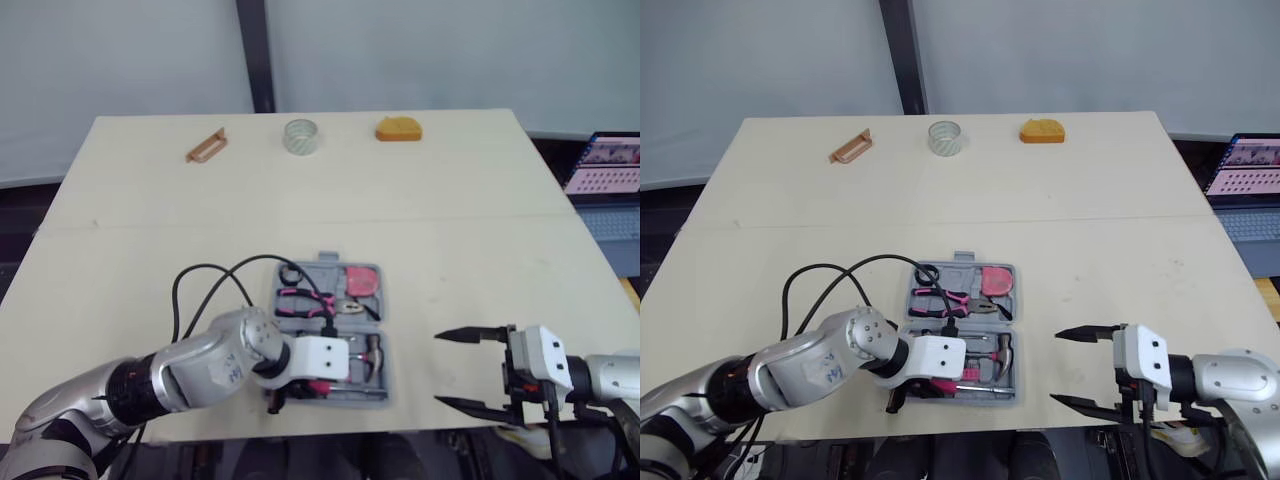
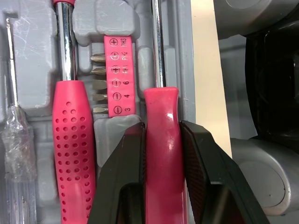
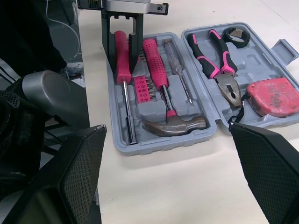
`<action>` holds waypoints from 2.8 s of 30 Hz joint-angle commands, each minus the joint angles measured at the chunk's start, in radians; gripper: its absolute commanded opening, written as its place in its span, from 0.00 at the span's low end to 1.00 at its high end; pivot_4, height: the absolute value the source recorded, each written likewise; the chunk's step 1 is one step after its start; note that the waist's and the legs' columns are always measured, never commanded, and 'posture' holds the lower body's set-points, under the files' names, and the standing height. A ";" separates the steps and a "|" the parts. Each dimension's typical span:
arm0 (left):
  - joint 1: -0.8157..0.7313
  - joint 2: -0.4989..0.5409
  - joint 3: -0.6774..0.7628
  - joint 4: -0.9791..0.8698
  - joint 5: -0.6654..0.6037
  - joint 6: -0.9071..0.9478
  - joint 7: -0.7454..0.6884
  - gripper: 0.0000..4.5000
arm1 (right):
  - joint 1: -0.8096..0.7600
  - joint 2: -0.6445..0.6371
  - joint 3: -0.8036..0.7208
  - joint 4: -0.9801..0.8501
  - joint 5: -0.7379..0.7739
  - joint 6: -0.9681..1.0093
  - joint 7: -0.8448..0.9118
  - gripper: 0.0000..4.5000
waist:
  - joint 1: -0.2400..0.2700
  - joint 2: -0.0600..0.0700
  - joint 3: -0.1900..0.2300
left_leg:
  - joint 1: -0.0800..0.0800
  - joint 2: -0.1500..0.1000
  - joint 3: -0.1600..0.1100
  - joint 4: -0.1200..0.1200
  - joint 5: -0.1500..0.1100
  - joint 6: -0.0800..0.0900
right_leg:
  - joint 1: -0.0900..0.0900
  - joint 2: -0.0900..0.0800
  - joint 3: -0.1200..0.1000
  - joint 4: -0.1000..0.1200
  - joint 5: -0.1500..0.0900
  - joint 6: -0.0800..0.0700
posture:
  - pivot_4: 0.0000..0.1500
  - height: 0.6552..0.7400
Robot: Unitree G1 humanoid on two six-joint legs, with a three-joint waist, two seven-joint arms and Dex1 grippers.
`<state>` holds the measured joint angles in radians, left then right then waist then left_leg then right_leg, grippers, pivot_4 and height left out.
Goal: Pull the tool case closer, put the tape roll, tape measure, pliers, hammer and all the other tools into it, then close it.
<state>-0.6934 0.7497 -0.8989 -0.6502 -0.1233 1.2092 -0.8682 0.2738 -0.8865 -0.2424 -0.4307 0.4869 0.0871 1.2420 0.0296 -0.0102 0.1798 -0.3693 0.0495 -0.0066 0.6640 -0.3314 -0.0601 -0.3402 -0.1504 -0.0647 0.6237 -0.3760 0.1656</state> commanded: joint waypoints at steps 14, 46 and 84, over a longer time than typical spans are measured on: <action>0.145 -0.095 0.434 -0.116 -0.261 0.199 0.055 0.66 | -0.049 0.011 0.011 0.006 0.003 -0.021 -0.001 1.00 | -0.003 0.000 0.000 | 0.000 0.000 0.000 0.000 0.000 0.000 | 0.000 0.000 0.000 0.000 0.000 0.000 | 1.00 1.00; 0.670 -0.105 0.590 0.494 -0.054 -1.262 -0.196 0.01 | -0.076 0.008 0.000 0.040 -0.005 -0.044 -0.004 1.00 | -0.002 0.001 -0.001 | 0.001 0.000 0.000 0.000 -0.001 0.000 | 0.000 0.000 0.000 -0.001 0.001 0.000 | 1.00 1.00; 0.680 -0.117 0.484 0.728 0.150 -1.365 -0.150 0.01 | -0.067 0.004 -0.015 0.028 -0.004 -0.040 -0.016 1.00 | -0.001 0.015 -0.015 | 0.004 0.000 0.001 -0.001 -0.001 0.000 | 0.004 0.000 0.000 -0.002 0.001 0.000 | 1.00 1.00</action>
<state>-0.0527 0.6069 -0.3670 -0.0274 -0.0766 -0.1920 -1.0195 0.2073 -0.8771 -0.2272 -0.3846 0.4726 0.0480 1.2356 0.0281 0.0050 0.1644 -0.3640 0.0494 -0.0059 0.6630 -0.3323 -0.0601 -0.3350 -0.1505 -0.0651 0.6210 -0.3749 0.1660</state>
